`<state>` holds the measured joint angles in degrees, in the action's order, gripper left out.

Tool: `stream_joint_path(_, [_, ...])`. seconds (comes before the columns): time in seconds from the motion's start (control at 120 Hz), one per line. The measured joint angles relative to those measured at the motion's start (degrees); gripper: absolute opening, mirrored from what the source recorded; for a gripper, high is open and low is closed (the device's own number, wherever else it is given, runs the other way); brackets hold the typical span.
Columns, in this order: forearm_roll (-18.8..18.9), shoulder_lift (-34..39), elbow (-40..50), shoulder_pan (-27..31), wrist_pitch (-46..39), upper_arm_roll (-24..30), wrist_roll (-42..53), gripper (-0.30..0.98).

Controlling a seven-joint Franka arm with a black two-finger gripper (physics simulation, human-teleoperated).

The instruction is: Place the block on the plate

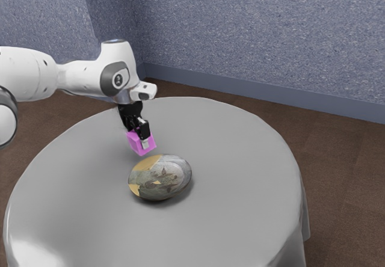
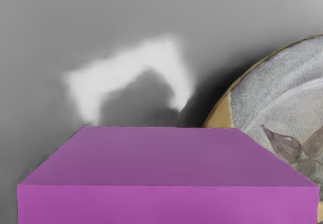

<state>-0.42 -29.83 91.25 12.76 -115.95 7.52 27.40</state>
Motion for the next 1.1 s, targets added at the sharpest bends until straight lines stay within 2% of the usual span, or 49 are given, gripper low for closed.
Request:
stream_joint_path(0.175, [-1.61, 3.81, 7.21, -2.76, -1.96, 1.89, -0.23, 0.38])
stream_joint_path(0.367, [-3.25, 4.35, 11.86, -3.95, -4.46, 3.0, -0.43, 0.38])
stream_joint_path(0.517, [-3.65, 4.16, 12.13, -4.06, -5.41, 3.02, -0.32, 0.52])
stream_joint_path(0.6, [-3.42, 4.85, 12.13, -4.11, -5.68, 3.07, -0.2, 0.57])
stream_joint_path(0.792, [-1.56, 12.23, 12.17, -5.37, -4.54, 3.07, 0.0, 0.64])
stream_joint_path(0.933, [-0.56, 16.66, 10.95, -5.62, -1.02, 2.89, 0.1, 0.66])
stream_joint_path(1.1, [1.51, 17.55, 7.08, -6.36, 4.06, 3.08, 0.09, 0.68])
